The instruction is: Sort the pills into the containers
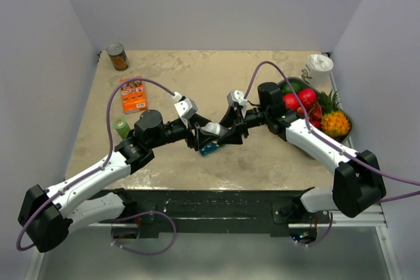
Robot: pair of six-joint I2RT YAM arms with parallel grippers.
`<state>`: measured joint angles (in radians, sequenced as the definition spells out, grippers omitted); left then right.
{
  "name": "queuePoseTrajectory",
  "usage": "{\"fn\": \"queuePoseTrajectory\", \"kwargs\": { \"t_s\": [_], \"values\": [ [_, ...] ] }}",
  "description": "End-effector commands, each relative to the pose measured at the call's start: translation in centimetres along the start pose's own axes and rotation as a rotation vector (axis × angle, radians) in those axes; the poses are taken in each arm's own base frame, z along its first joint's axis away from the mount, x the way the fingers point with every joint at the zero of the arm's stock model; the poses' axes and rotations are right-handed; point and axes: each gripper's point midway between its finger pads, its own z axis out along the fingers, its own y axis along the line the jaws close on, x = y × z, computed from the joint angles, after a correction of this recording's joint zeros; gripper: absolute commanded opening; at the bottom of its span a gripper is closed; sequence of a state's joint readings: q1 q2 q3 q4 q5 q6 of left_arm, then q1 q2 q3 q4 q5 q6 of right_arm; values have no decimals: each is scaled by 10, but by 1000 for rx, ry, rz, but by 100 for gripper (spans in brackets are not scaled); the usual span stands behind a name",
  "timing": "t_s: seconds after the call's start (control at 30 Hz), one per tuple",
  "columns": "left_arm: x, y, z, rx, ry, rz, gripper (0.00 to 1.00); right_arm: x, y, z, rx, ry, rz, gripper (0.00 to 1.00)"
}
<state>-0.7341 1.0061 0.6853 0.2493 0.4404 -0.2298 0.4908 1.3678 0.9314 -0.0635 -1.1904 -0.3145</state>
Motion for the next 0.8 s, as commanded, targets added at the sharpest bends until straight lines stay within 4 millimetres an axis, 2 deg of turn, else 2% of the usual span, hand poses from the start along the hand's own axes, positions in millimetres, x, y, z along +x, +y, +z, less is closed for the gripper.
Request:
{"fn": "queuePoseTrajectory", "kwargs": {
  "t_s": [0.0,0.03,0.2,0.3,0.33,0.37,0.4,0.53,0.57,0.63,0.67,0.73,0.77],
  "values": [
    [-19,-4,-1,-1,-39,-27,63,-19,-1,-1,8,-20,-66,0],
    [-17,-6,-1,9,-39,-40,63,-18,-2,-1,9,-18,-64,0],
    [-14,-9,-1,28,-38,-60,49,-18,-1,-1,7,-19,-64,0],
    [-11,-9,0,37,-22,-69,27,-18,-1,-1,7,-19,-64,0],
    [-10,-12,0,55,-18,-67,13,-18,-1,0,6,-17,-61,0],
    [-8,-12,0,58,-10,-70,4,-18,-2,-1,9,-18,-62,0],
    [-8,-12,0,57,-6,-73,0,-18,-1,-1,8,-18,-62,0],
    [-7,-12,-5,48,1,-84,0,-18,-2,-1,17,-15,-64,0],
    [-9,-11,-9,34,-2,-87,0,-17,-3,-1,17,-15,-62,7],
    [-8,-5,-13,-14,-5,-98,0,-16,-5,-2,28,-12,-62,31],
    [-8,-3,-20,-47,-6,-106,0,-16,-6,-2,35,-11,-65,64],
    [-6,11,-28,-144,-12,-118,0,-15,-8,-2,52,-4,-65,98],
    [-2,16,-36,-194,1,-132,0,-14,-10,-3,62,-1,-65,99]
  ]
}}
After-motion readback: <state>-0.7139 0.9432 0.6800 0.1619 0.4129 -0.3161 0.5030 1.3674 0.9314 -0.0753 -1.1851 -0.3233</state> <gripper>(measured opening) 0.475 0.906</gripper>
